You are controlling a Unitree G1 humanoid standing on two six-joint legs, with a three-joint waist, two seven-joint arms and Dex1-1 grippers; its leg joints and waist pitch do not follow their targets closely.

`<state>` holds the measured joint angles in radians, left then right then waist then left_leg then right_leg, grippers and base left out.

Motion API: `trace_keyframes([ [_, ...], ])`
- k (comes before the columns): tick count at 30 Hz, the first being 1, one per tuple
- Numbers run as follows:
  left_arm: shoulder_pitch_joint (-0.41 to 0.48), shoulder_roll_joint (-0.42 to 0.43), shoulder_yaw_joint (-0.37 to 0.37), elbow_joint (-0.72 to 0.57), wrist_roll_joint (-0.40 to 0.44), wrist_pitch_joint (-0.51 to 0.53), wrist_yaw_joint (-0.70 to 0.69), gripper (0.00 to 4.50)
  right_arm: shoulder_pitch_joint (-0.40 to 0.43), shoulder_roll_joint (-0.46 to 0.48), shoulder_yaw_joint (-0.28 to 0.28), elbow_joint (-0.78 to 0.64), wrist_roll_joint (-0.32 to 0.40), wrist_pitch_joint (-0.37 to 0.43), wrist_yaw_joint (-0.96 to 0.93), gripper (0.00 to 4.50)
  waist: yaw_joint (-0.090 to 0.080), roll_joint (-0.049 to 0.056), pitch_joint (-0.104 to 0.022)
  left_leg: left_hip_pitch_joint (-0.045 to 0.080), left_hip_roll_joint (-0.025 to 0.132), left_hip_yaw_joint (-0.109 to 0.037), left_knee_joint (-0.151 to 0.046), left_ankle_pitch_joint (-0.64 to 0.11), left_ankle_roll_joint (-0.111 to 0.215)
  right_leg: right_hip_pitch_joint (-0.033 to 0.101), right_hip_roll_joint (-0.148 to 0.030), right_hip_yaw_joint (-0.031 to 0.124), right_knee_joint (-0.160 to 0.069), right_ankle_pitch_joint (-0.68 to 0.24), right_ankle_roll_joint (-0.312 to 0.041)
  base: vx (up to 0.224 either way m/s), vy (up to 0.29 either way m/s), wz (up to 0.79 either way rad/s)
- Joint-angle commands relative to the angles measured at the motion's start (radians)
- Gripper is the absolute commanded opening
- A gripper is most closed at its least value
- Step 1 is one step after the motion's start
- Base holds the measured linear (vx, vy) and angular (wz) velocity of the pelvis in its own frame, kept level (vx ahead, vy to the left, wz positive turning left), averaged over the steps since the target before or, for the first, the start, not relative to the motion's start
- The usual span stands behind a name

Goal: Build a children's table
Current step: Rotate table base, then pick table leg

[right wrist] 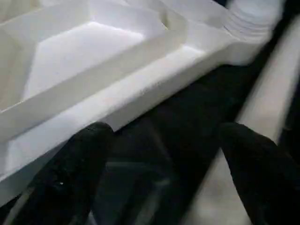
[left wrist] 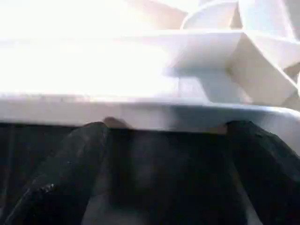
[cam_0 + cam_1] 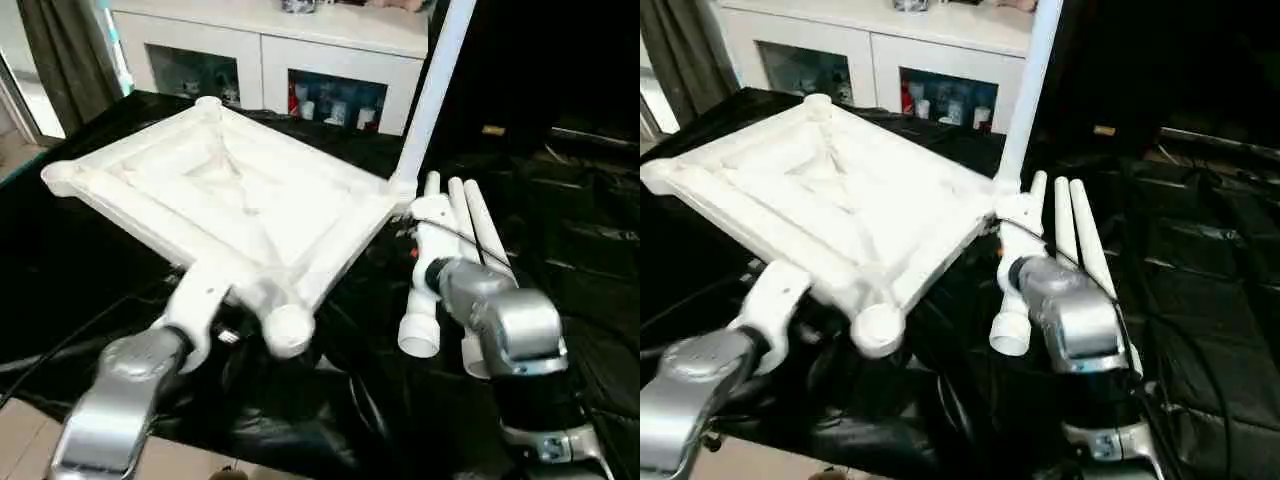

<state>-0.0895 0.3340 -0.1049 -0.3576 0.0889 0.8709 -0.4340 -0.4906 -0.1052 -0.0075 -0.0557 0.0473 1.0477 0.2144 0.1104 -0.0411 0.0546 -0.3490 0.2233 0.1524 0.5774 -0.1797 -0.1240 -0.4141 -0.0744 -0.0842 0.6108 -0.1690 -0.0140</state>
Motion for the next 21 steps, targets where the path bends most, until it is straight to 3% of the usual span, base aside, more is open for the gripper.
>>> trace_keyframes([
  [1,-0.028,-0.012,-0.032,0.031,-0.007,-0.034,0.000,4.50,-0.025,0.004,-0.032,-0.038,-0.010,0.089,-0.029,4.39,-0.004,0.024,-0.059,0.001,-0.010,0.008,-0.073,-0.257,-0.042,0.051,-0.039,0.047,-0.082,-0.291,-0.058,0.000,0.000,0.00],
  [8,-0.074,-0.016,-0.051,0.102,-0.014,-0.108,-0.012,4.50,-0.065,0.017,-0.107,-0.037,-0.022,0.250,-0.105,4.45,-0.003,0.029,-0.065,0.002,-0.010,0.010,-0.069,-0.193,-0.057,0.055,-0.039,0.049,-0.070,-0.184,-0.082,0.000,0.000,0.00],
  [11,-0.082,0.007,-0.032,0.091,-0.028,-0.127,-0.033,4.50,-0.066,0.022,-0.130,-0.024,-0.013,0.313,-0.099,4.45,-0.001,0.031,-0.062,0.005,-0.010,0.009,-0.071,-0.225,-0.059,0.055,-0.041,0.048,-0.074,-0.233,-0.078,0.000,0.000,0.00],
  [13,-0.086,0.045,-0.018,0.047,-0.066,-0.152,-0.095,4.50,-0.066,0.026,-0.135,-0.005,-0.012,0.372,-0.099,4.45,-0.002,0.025,-0.062,0.006,-0.010,0.009,-0.071,-0.227,-0.057,0.054,-0.043,0.047,-0.076,-0.263,-0.072,0.000,0.000,0.00],
  [17,-0.094,0.095,-0.015,-0.050,-0.149,-0.151,-0.217,4.50,-0.072,0.048,-0.170,0.038,0.016,0.409,-0.099,4.45,-0.002,0.024,-0.063,0.005,-0.007,0.009,-0.071,-0.217,-0.063,0.053,-0.045,0.048,-0.069,-0.241,-0.091,0.000,0.000,0.00],
  [19,-0.103,0.114,-0.019,-0.088,-0.177,-0.139,-0.258,4.50,-0.071,0.051,-0.172,0.051,0.019,0.412,-0.099,4.07,-0.002,0.025,-0.063,0.004,-0.007,0.011,-0.070,-0.198,-0.068,0.053,-0.044,0.049,-0.064,-0.212,-0.102,0.000,0.000,0.00],
  [21,-0.113,0.125,-0.021,-0.114,-0.200,-0.124,-0.276,4.50,-0.073,0.054,-0.175,0.053,0.020,0.416,-0.098,4.07,-0.002,0.027,-0.063,0.005,-0.007,0.012,-0.070,-0.193,-0.070,0.053,-0.043,0.049,-0.062,-0.202,-0.102,0.000,0.000,0.00],
])
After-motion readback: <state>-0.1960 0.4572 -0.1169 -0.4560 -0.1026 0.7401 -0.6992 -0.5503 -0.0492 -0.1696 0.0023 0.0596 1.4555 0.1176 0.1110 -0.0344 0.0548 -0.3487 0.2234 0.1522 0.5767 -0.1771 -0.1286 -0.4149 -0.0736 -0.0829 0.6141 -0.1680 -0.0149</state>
